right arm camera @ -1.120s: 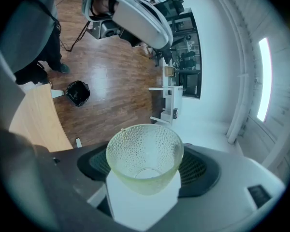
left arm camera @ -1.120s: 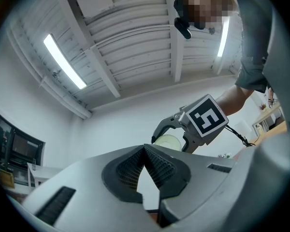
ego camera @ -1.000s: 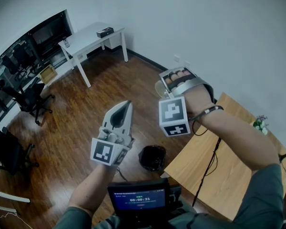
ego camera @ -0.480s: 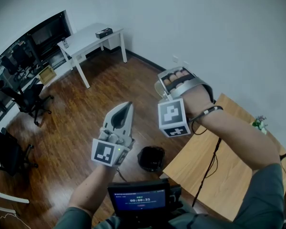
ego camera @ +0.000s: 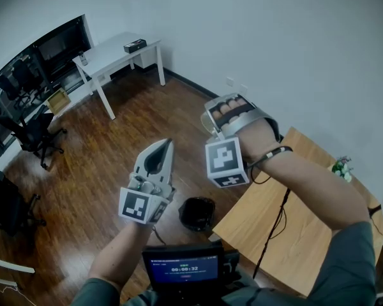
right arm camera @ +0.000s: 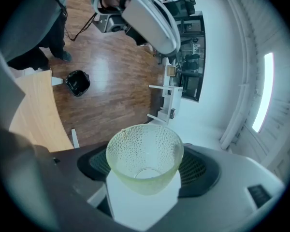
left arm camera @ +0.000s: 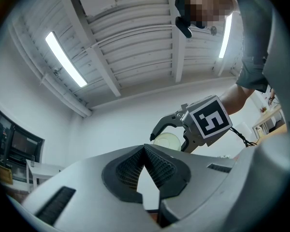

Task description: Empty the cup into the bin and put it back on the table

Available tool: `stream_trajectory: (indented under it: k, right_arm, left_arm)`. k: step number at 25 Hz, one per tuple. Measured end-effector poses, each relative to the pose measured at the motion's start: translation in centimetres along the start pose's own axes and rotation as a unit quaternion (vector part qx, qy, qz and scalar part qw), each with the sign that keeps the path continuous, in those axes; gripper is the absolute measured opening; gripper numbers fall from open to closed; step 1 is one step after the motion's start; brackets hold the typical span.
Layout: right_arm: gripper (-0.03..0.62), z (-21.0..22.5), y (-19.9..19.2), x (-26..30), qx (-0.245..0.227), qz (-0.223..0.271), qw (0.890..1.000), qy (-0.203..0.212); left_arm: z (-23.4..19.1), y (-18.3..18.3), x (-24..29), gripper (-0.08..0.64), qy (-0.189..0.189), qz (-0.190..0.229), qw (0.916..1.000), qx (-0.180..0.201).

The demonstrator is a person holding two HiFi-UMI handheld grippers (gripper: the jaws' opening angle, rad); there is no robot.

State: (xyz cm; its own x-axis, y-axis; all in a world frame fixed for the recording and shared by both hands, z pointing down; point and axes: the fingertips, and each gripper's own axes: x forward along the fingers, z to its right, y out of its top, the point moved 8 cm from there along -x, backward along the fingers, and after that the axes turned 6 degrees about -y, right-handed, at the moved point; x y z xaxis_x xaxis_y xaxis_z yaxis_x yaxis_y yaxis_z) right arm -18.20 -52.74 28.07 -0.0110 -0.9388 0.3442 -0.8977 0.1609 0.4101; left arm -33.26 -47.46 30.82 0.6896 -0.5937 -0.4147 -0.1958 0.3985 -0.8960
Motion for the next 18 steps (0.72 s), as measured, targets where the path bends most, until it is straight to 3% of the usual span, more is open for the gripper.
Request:
stream_trajectory:
  k: [2, 5, 9, 13, 18]
  right_arm:
    - [0.397, 0.2, -0.1, -0.2, 0.056, 0.019, 0.998, 0.026]
    - [0.397, 0.5, -0.5, -0.8, 0.157, 0.046, 0.985, 0.061]
    - [0.399, -0.1, -0.5, -1.3, 0.216, 0.063, 0.972, 0.067]
    - [0.399, -1.2, -1.0, -1.4, 0.314, 0.090, 0.940, 0.095]
    - [0.399, -3.1, -1.4, -2.1, 0.427, 0.142, 0.884, 0.125]
  left_arm:
    - [0.2, 0.0, 0.0, -0.003, -0.001, 0.010, 1.0000, 0.000]
    - [0.5, 0.1, -0.1, -0.003, 0.000, 0.019, 0.9998, -0.005]
    - [0.7, 0.6, -0.1, -0.003, -0.005, 0.022, 0.9997, -0.004]
    - [1.0, 0.6, -0.2, -0.003, -0.006, 0.008, 0.9999, -0.007]
    - [2.0, 0.7, -0.3, -0.003, -0.011, 0.009, 0.9999, 0.006]
